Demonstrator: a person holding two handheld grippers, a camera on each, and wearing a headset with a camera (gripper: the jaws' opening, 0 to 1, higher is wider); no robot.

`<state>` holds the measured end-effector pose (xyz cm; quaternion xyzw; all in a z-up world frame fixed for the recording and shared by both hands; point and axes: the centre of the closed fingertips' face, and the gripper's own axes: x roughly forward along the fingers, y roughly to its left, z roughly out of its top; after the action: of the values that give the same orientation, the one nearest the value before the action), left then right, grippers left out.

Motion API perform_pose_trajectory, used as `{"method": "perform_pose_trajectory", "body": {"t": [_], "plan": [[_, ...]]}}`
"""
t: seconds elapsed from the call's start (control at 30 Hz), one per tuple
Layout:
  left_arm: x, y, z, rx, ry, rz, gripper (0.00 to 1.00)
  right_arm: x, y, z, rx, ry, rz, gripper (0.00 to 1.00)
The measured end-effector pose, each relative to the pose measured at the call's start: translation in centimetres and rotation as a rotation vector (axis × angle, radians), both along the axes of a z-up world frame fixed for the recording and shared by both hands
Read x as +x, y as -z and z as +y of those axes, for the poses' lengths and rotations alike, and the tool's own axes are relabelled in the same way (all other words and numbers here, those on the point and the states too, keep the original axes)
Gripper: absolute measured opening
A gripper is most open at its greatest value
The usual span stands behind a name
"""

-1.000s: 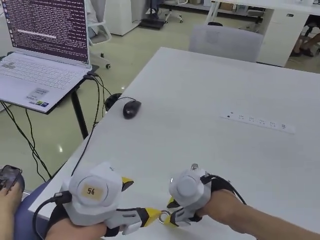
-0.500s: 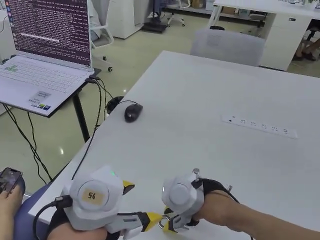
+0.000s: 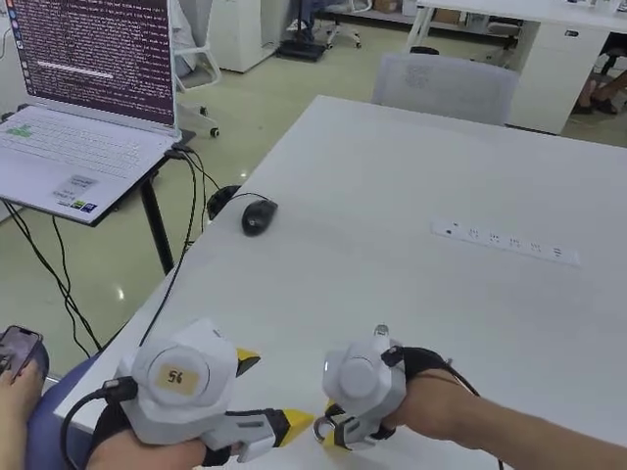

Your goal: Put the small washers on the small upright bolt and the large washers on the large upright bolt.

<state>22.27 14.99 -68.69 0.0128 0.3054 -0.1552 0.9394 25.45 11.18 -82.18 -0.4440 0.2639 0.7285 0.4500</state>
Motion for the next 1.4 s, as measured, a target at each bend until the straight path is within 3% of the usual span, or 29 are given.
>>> {"method": "perform_pose_trajectory", "body": {"t": [0.23,0.43,0.53,0.73,1.1,1.4], "plan": [[0.14,0.03,-0.23,-0.001,0.003,0.000,0.57,0.49,-0.44,0.07,0.021,0.033,0.016,0.23],[0.16,0.02,-0.30,0.002,0.006,0.000,0.57,0.59,0.08,-0.35,-0.006,0.024,0.010,0.24],[0.08,-0.04,-0.19,0.003,0.004,0.000,0.57,0.73,0.41,-0.65,-0.020,-0.003,-0.013,0.24],[-0.10,0.07,-0.05,0.003,-0.001,0.004,0.57,0.56,0.32,-0.71,-0.023,-0.007,0.000,0.25],[-0.09,-0.02,0.02,0.003,-0.001,0.004,0.57,0.48,0.34,-0.87,-0.041,-0.109,-0.008,0.25],[-0.01,-0.04,0.28,0.005,-0.004,0.002,0.57,0.52,0.27,-0.86,-0.030,-0.110,-0.020,0.23]]}}
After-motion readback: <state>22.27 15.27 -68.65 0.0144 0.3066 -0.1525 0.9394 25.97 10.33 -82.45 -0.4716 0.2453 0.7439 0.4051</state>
